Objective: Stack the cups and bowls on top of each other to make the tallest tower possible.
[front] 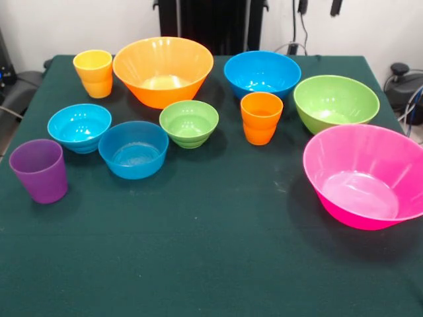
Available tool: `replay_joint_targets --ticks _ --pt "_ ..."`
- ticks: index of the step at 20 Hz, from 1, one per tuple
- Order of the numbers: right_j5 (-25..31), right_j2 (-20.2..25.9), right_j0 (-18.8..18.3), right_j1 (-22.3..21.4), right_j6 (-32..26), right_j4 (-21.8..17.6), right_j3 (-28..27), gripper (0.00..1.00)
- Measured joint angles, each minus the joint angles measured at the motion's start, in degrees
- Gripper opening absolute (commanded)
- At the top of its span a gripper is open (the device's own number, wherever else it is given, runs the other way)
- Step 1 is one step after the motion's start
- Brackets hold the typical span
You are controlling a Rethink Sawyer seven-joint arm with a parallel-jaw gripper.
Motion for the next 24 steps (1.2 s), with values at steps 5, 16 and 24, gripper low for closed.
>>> replay_joint_targets --ticks 5,16,24 --pt "0.0 1.8 -2.2 4.4 0.0 -0.6 -3.4 1.00" --pt "-1.2 3.0 -3.7 16.0 0.0 -3.9 -12.9 1.00" --pt "-1.4 3.8 -3.6 18.4 0.0 -3.9 -13.5 1.00"
